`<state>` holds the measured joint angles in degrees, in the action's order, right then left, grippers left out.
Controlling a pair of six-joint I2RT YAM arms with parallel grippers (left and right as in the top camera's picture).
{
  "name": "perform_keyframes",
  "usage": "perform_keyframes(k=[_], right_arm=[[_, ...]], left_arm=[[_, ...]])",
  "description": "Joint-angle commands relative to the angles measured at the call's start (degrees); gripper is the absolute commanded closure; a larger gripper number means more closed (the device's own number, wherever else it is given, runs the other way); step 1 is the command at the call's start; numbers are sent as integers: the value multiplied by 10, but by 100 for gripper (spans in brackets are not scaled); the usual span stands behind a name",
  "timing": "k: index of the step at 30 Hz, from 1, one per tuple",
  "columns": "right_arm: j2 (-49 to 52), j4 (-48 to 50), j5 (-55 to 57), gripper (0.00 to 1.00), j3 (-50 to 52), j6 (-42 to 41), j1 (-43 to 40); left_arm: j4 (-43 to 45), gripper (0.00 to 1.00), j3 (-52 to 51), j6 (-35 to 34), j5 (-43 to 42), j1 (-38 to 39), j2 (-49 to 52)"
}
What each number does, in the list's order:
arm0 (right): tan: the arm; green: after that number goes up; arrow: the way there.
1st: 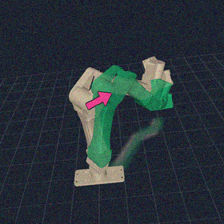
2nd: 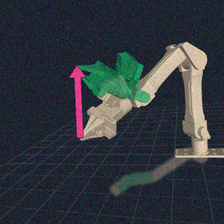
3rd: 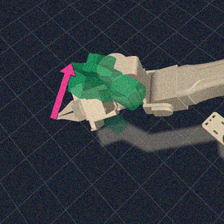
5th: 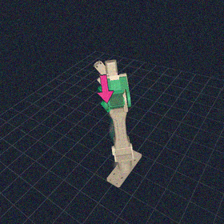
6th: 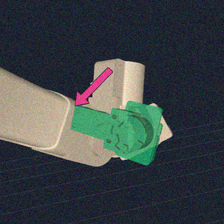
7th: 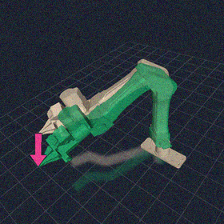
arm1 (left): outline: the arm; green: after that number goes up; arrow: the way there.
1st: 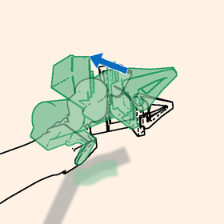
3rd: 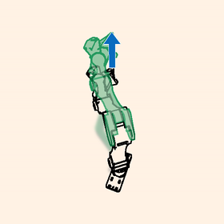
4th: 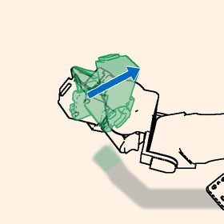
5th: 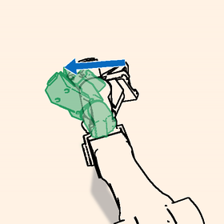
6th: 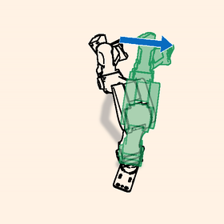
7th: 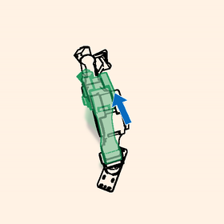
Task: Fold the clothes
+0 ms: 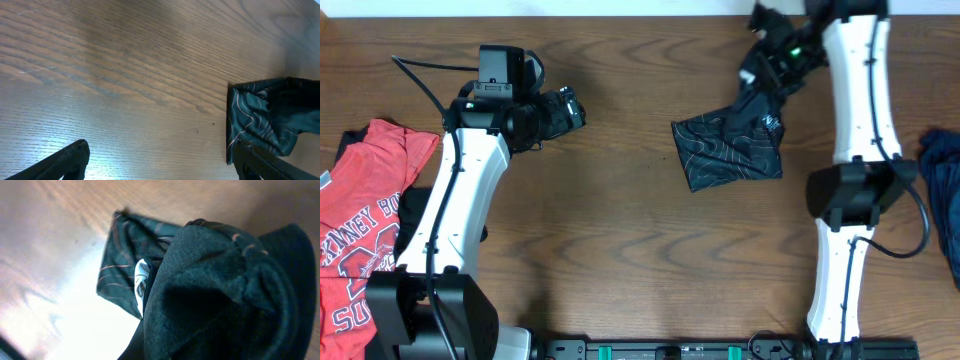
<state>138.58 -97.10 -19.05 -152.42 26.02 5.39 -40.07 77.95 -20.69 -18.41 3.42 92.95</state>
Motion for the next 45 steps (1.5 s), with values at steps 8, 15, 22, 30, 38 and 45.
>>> perform_keyframes(k=[8, 15, 22, 30, 38, 45], right_arm=[[-8, -2, -13, 99, 70, 10, 97], [-8, -2, 19, 99, 100, -17, 126], [-8, -2, 23, 99, 168, -6, 129], [-8, -2, 21, 99, 209, 10, 156], [-8, -2, 26, 95, 209, 20, 204], [-8, -2, 24, 1, 209, 33, 212]], left_arm=[[8, 7, 11, 7, 12, -3, 18], [9, 7, 11, 7, 12, -3, 18], [10, 7, 11, 7, 33, -3, 18], [22, 7, 11, 7, 48, -3, 18], [22, 7, 11, 7, 48, -3, 19], [19, 6, 11, 7, 48, -3, 19]])
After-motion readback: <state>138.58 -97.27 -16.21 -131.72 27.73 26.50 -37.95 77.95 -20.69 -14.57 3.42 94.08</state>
